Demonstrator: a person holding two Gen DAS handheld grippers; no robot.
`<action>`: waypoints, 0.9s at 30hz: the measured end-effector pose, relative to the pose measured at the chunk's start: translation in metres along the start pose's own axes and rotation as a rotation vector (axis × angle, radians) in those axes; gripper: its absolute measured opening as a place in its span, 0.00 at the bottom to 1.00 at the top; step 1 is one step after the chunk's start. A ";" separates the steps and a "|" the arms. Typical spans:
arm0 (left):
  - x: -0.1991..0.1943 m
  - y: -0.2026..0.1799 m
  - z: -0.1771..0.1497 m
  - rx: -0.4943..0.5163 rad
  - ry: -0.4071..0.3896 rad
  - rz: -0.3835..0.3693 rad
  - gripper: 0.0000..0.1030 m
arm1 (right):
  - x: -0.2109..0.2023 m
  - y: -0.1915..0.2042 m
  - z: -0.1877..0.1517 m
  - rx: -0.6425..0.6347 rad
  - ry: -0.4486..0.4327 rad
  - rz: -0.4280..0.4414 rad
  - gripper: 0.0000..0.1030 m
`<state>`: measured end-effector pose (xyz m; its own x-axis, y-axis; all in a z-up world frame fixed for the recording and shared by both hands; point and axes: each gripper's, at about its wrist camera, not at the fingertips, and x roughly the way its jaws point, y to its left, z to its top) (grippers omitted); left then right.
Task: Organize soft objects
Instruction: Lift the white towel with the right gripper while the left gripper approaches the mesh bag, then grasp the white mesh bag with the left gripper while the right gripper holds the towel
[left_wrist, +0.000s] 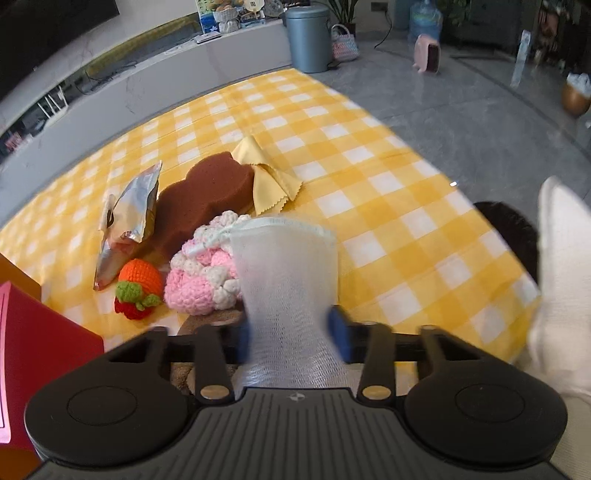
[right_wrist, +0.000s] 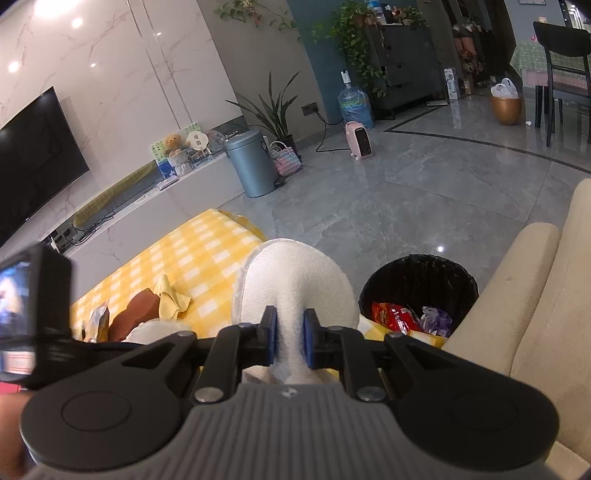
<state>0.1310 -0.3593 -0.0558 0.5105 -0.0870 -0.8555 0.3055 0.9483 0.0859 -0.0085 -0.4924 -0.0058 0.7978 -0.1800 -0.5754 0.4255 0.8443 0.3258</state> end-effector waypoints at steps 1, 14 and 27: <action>-0.005 0.004 0.001 -0.003 0.002 -0.021 0.14 | 0.001 0.001 0.000 -0.001 0.003 -0.001 0.13; -0.067 0.041 0.015 -0.001 -0.105 -0.117 0.02 | -0.001 0.018 0.000 -0.046 -0.004 0.088 0.13; -0.143 0.128 0.012 -0.148 -0.299 -0.057 0.02 | -0.039 0.075 0.008 -0.167 -0.108 0.296 0.13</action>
<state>0.1071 -0.2297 0.0835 0.7160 -0.2057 -0.6671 0.2311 0.9716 -0.0515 -0.0043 -0.4258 0.0471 0.9205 0.0394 -0.3888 0.1010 0.9371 0.3342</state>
